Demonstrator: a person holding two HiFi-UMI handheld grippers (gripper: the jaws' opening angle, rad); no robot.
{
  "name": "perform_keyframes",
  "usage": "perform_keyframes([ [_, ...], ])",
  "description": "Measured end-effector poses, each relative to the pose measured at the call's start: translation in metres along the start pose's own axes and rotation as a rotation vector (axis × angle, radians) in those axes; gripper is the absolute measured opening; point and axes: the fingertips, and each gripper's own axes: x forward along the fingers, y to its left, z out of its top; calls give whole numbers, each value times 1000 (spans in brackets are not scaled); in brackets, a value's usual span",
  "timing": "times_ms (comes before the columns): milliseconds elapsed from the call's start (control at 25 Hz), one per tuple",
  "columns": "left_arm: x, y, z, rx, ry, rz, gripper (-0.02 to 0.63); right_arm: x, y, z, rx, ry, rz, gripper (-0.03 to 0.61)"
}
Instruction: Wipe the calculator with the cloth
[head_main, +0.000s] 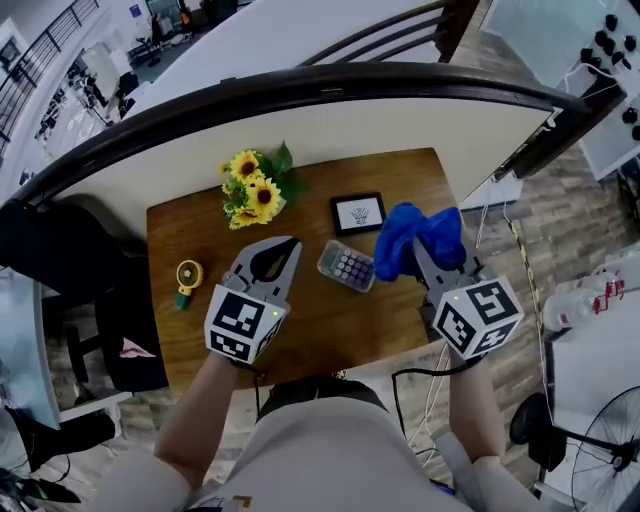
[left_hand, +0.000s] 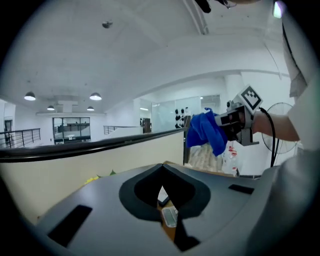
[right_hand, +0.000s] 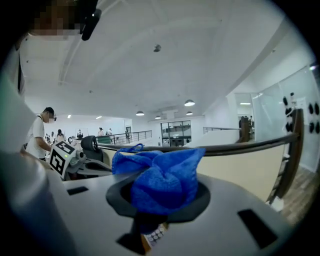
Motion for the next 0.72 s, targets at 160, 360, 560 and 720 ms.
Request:
perform_keyframes([
  [160, -24, 3, 47, -27, -122, 6, 2, -19, 11, 34, -16, -73, 4, 94],
  [360, -54, 1, 89, 47, -196, 48, 2, -42, 24, 60, -20, -140, 2, 95],
  [560, -80, -6, 107, 108, -220, 97, 2, -65, 46, 73, -59, -177, 24, 95],
  [720, -96, -17, 105, 108, -226, 106, 2, -78, 72, 74, -102, -186, 67, 95],
])
